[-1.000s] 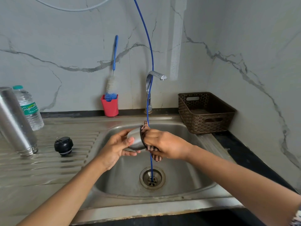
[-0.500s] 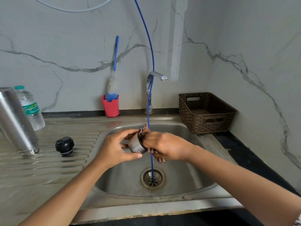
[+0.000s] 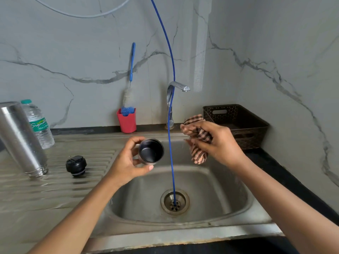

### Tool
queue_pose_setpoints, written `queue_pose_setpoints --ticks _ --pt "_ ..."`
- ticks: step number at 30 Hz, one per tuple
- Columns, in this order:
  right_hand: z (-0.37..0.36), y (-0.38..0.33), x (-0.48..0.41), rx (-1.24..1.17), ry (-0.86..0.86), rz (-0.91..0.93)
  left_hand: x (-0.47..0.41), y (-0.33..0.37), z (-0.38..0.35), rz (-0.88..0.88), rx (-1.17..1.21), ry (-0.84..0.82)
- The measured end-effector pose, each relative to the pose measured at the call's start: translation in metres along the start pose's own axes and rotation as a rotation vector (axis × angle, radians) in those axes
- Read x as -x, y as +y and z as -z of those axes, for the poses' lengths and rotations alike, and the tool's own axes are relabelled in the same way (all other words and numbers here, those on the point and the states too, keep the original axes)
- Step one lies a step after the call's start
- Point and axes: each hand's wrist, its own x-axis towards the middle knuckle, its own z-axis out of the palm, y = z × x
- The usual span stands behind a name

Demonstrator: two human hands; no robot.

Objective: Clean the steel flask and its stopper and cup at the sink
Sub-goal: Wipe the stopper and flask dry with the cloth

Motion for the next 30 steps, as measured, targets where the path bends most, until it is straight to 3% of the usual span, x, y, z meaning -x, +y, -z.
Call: queue_pose_setpoints --ticks 3,7,14,16,18,21,24,27,30 --pt "-0.009 -0.024 -0.003 0.054 -0.07 0.195 0.002 -0.004 -0.008 -0.013 -0.107 -0.044" --pt "-0.055 -0.044 0.002 0.294 -0.434 0.497 0.002 -0.005 -0.013 -0.037 -0.148 -0.008" --pt "-0.075 -0.037 -0.016 0.531 -0.648 0.375 0.002 -0.004 -0.013 -0.019 -0.116 0.029" --pt "-0.076 -0.035 -0.015 0.556 -0.755 0.332 0.004 -0.003 -0.015 -0.048 -0.181 -0.002" --pt "-0.076 -0.033 -0.013 0.519 -0.752 0.341 0.005 -0.004 -0.016 -0.054 -0.183 -0.01" --pt "-0.067 -0.03 -0.018 0.364 -0.759 0.278 0.005 -0.006 -0.021 -0.048 -0.191 -0.034" --pt "-0.04 -0.021 -0.025 0.012 -0.758 -0.007 0.004 -0.008 -0.022 -0.025 -0.19 -0.031" --pt "-0.016 -0.005 -0.02 -0.66 -0.421 -0.387 0.002 -0.006 -0.017 0.086 0.053 0.057" --pt "-0.016 0.011 -0.01 -0.976 -0.032 -0.636 0.0 -0.003 -0.014 0.217 0.345 0.089"
